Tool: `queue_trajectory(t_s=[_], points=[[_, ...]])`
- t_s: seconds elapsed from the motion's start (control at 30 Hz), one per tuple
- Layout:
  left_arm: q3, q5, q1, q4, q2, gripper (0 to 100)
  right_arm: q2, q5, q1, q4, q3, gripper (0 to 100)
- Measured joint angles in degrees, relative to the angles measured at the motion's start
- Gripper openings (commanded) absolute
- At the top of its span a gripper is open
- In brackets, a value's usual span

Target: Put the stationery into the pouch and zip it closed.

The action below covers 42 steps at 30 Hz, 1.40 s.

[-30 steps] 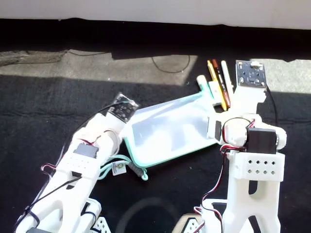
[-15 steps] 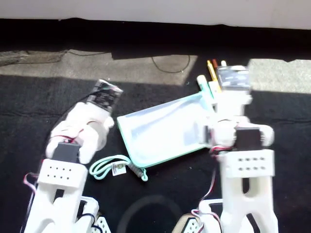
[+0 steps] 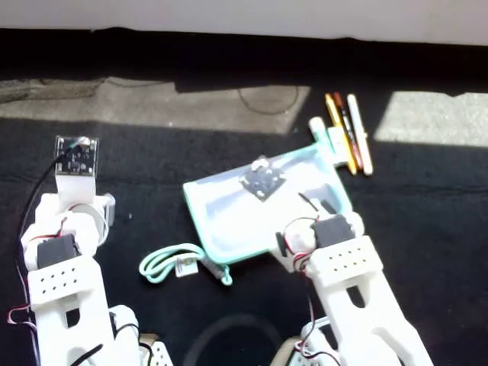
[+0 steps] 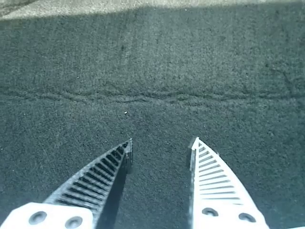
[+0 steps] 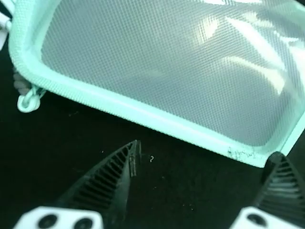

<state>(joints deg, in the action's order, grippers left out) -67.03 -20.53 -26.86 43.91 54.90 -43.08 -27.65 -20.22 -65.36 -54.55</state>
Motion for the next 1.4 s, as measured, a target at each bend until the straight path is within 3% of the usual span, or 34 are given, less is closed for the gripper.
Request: queue_trajectory(t_s=[0.87, 1.4], points=[[0.0, 0.0, -2.0, 6.7, 0.0, 21, 31.1, -8.8, -2.3, 23.6, -2.5, 38.2], [0.0, 0.0, -5.2, 6.7, 0.0, 21, 22.9, -8.9, 1.6, 22.6, 9.1, 38.2]])
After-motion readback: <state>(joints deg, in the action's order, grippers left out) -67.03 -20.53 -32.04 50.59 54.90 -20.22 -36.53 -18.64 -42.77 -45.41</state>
